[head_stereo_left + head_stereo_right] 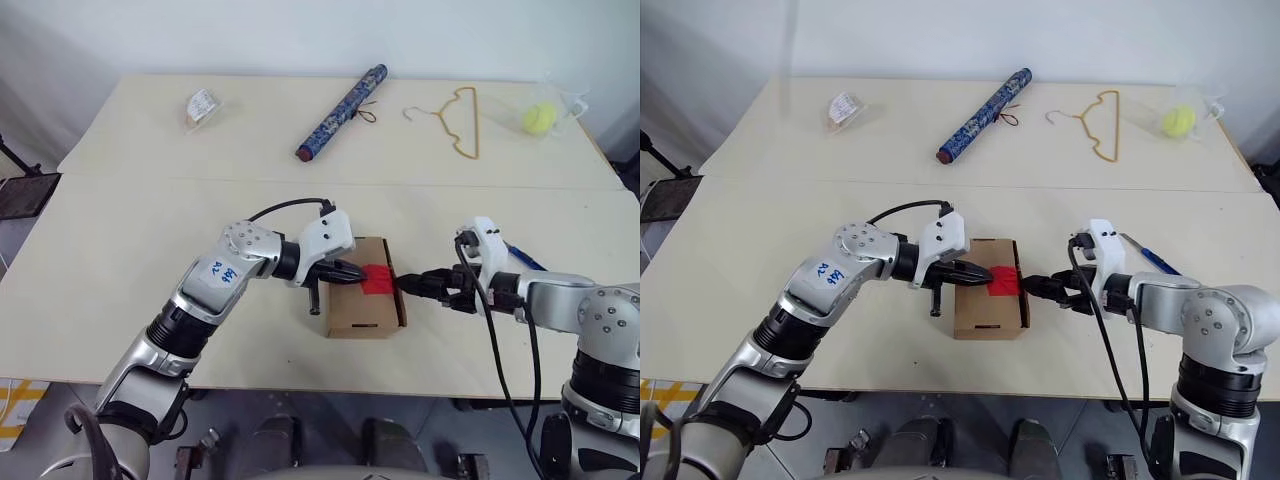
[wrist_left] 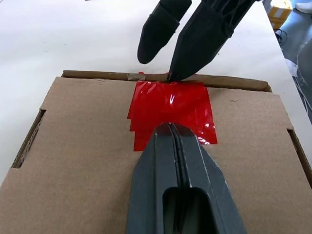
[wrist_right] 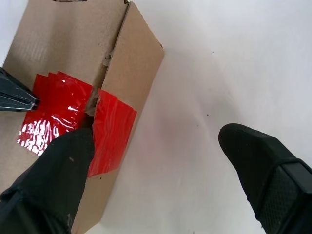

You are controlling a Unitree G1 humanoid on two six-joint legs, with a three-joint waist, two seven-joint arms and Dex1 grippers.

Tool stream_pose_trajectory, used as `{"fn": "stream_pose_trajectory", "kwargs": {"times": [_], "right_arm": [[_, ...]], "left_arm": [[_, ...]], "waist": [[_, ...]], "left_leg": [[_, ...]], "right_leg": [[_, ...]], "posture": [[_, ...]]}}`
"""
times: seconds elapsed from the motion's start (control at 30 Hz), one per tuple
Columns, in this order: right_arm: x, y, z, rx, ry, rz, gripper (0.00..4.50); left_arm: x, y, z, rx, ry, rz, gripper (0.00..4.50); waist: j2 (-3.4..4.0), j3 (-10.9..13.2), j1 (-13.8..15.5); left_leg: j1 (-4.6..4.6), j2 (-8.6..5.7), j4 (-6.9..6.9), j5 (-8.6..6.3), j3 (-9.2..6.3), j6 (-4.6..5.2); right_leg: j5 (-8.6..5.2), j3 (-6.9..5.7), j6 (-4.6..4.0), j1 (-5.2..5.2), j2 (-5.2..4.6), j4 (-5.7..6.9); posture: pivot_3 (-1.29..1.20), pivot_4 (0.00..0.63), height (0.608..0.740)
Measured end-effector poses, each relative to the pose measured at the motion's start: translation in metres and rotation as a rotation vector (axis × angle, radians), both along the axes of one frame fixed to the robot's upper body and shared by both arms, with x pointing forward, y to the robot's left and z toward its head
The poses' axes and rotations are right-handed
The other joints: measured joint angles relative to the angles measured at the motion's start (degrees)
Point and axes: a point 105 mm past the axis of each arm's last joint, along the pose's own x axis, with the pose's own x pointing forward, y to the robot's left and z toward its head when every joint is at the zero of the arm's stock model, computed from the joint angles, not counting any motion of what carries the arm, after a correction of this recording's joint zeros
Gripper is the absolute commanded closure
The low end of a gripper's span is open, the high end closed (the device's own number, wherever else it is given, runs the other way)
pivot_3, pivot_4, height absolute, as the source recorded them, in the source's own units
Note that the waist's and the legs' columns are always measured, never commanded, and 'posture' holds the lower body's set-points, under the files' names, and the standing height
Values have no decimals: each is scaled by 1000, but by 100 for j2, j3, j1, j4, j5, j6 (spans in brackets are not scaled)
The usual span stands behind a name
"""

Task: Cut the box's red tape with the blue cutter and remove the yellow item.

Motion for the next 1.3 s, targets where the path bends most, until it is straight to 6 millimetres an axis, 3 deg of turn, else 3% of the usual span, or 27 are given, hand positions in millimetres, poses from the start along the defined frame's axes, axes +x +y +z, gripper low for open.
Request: {"fn": "stream_pose_trajectory", "kwargs": {"times": [0.13, 0.4, 1.3], "right_arm": [[6, 9, 6, -66, -20, 19, 44], [10, 20, 19, -358, -115, 86, 44], [16, 9, 6, -381, -142, 81, 44]], "left_arm": [[0, 1, 0, 2, -2, 2, 4500], [0, 1, -1, 2, -4, 6, 4500], [-1, 0, -3, 8, 3, 15, 4500]], "waist": [[0, 0, -7], [-7, -5, -15], [-72, -51, 3]], "left_leg": [[0, 1, 2, 1, 1, -1], [2, 4, 1, 2, 2, -2], [3, 4, 0, 6, 1, 4]], "right_leg": [[0, 1, 0, 0, 0, -1], [0, 2, -1, 0, 1, -3], [1, 4, -3, 19, -3, -45]], "posture": [[0, 150, 740], [0, 150, 740], [0, 150, 740]]}}
